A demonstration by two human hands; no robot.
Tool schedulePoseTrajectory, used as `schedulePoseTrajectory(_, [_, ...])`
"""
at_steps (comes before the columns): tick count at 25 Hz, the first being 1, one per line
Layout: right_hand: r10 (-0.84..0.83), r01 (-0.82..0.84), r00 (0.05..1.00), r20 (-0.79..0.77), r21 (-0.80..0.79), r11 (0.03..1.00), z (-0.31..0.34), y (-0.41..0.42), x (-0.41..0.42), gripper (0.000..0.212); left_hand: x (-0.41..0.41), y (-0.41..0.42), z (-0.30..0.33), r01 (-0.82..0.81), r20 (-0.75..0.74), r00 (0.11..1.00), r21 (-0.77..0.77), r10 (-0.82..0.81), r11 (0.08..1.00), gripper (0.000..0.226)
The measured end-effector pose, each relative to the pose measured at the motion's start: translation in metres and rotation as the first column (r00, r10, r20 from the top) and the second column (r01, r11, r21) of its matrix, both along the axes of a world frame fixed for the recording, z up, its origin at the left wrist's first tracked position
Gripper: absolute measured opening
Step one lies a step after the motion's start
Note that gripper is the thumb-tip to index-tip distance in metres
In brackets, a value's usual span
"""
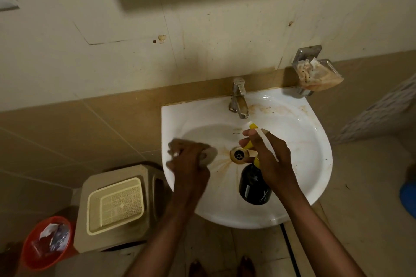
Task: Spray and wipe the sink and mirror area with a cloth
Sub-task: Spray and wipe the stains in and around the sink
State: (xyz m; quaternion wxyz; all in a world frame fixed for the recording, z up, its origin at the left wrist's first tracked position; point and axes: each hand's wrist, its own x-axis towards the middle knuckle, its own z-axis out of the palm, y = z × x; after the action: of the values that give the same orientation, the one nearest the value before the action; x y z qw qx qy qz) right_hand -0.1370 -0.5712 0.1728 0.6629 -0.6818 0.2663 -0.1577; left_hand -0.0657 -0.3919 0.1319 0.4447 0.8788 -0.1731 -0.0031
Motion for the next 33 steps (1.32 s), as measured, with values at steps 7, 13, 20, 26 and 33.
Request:
schedulePoseTrajectory(7, [0.018,-0.019,0.999,-0.042,-0.03,0.999,-0.014,0.006,-0.015,0.026,0.082,0.004,-0.05,0.224,0.019,0.877,0.868,-0.48,0.444,0.046])
schedulePoseTrajectory(13, [0.023,-0.025,0.999,-0.035,-0.032,0.999,-0.013,0.008,-0.025,0.024,0.056,-0.011,-0.055,0.263,-0.106,0.93,0.862,-0.352,0.434,0.057])
schedulePoseTrajectory(20, [0.012,-0.013,1.0,-0.018,-0.052,0.999,0.0,0.0,-0.032,0.026,-0.004,-0.017,-0.042,0.354,-0.292,0.935,0.804,-0.201,0.477,0.056])
schedulePoseTrajectory(26, [-0.018,0.018,1.0,0.0,-0.061,0.998,0.01,-0.01,-0.026,0.025,-0.049,-0.052,-0.027,0.55,-0.548,0.82,0.67,-0.166,0.499,0.055])
schedulePoseTrajectory(33, [-0.049,0.049,0.999,0.008,-0.009,0.999,0.013,-0.024,-0.027,0.026,-0.005,-0.026,-0.029,0.277,-0.397,0.912,0.411,-0.103,0.868,0.042])
